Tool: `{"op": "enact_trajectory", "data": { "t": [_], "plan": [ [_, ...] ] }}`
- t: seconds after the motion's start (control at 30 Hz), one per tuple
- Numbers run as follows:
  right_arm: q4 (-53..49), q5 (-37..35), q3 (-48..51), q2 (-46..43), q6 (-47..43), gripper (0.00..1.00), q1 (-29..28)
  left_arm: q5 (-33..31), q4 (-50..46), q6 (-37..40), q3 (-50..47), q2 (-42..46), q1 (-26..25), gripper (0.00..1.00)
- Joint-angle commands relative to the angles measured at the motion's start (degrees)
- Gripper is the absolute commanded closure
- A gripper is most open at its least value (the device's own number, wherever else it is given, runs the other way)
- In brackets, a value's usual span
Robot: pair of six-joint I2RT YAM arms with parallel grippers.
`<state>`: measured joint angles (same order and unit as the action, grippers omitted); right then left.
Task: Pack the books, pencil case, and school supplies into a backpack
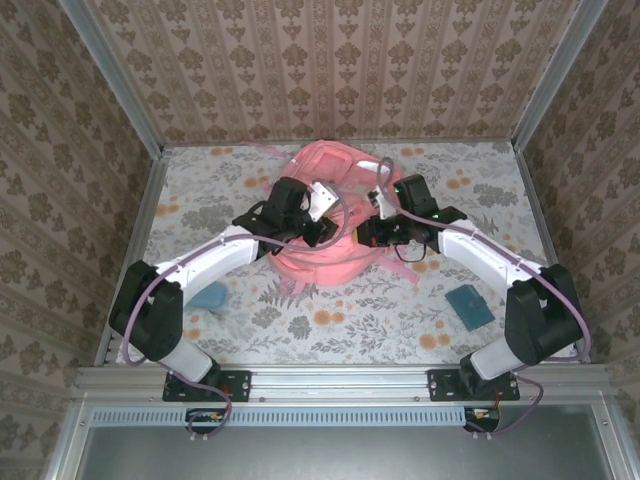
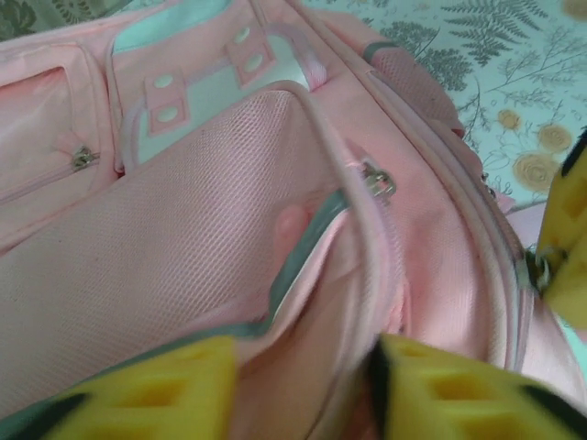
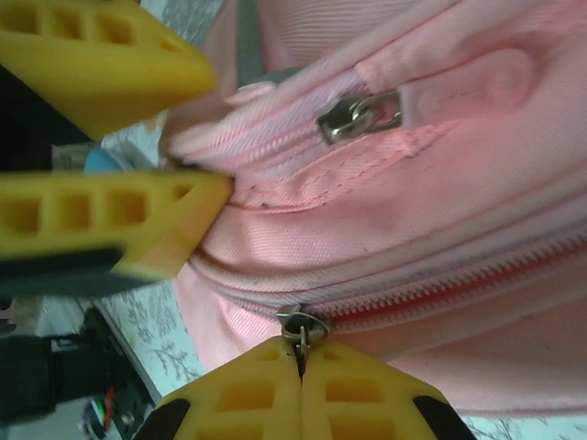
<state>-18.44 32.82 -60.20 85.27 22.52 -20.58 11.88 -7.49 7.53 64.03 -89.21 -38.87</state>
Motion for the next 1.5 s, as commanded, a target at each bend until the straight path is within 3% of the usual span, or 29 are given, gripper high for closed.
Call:
{"op": "enact_trajectory", "data": {
  "t": [0.0, 0.1, 0.27, 0.5, 0.7, 0.97, 1.07, 1.47],
  "plan": [
    [0.8, -2.6, 1.2, -4.0, 5.0, 1.00, 4.3, 3.6, -2.9, -1.2, 2.7, 1.5, 2.0, 0.38],
    [-1.7, -4.2, 0.9, -3.6, 4.4, 1.00, 6.9, 5.6, -6.6, 2.1, 2.6, 2.9, 4.1, 0.25],
    [-4.4, -8.3, -0.7, -1.4, 2.1, 1.00, 9.8, 6.5, -11.1, 11.4, 3.3, 2.3, 4.6, 0.19],
    [-6.1, -8.6, -3.7, 1.7, -0.8, 1.00, 12.4, 5.0, -10.9, 19.4, 7.2, -4.5, 2.6, 0.23],
    [-6.4, -7.7, -4.2, 2.2, -1.5, 1.00, 13.1, 7.4, -15.7, 24.0, 14.5, -12.6, 2.2, 0.27],
    [-6.2, -6.8, -4.8, 2.8, -1.4, 1.00, 13.3, 8.3, -18.3, 25.6, 18.6, -17.4, 1.9, 0.27],
    [-6.1, -6.2, -4.7, 3.0, -1.5, 1.00, 13.3, 6.4, -17.5, 25.7, 18.9, -18.5, 1.9, 0.33],
    [-7.6, -7.7, -1.1, 0.9, -3.6, 1.00, 9.1, 2.5, -8.8, 20.3, 17.7, -20.1, 1.6, 0.96]
  ]
}}
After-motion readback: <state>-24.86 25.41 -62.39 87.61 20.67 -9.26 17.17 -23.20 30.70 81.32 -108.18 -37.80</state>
